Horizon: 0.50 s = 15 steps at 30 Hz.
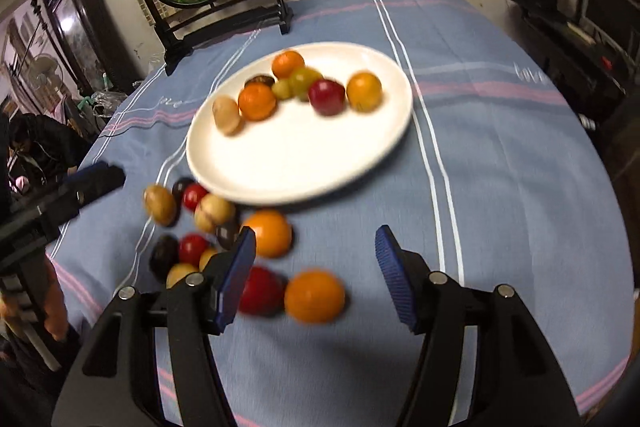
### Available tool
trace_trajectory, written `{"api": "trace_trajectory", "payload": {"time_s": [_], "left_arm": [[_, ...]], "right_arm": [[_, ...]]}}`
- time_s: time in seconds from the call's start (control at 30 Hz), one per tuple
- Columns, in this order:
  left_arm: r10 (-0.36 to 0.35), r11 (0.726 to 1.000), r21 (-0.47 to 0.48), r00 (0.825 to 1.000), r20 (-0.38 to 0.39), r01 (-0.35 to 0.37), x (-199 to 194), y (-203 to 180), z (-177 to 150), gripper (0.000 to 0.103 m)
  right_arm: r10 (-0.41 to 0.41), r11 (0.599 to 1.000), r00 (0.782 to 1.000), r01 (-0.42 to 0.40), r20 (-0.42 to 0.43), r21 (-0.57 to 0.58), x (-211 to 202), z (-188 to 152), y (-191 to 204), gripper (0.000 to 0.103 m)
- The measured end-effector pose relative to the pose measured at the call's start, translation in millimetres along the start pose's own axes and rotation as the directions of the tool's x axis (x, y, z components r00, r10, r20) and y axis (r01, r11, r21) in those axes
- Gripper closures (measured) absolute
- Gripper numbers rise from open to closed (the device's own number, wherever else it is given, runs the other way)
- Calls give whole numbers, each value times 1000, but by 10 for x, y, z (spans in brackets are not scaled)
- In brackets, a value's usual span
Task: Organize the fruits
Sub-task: 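Carry the mandarin and red apple over the white plate and open both tools, then grasp the dark mangosteen with the left tool while the right tool grasps a mandarin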
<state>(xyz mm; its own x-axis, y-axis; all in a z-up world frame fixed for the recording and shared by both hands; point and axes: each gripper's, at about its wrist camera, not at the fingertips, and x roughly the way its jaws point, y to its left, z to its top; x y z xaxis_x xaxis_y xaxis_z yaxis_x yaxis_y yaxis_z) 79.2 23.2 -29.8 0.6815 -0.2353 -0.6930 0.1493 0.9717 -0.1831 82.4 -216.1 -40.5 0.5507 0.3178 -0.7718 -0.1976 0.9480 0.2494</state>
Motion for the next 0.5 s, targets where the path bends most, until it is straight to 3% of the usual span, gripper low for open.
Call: {"api": "trace_trajectory", "payload": {"time_s": [0.27, 0.5], "left_arm": [[24, 997, -69, 999, -42, -27, -90, 304, -354, 22], [29, 998, -52, 997, -70, -32, -122, 307, -529, 22]], "right_arm": [[-93, 995, 996, 93, 8, -47, -23, -277, 46, 40], [-77, 993, 997, 77, 4, -88, 73, -401, 101, 40]]}}
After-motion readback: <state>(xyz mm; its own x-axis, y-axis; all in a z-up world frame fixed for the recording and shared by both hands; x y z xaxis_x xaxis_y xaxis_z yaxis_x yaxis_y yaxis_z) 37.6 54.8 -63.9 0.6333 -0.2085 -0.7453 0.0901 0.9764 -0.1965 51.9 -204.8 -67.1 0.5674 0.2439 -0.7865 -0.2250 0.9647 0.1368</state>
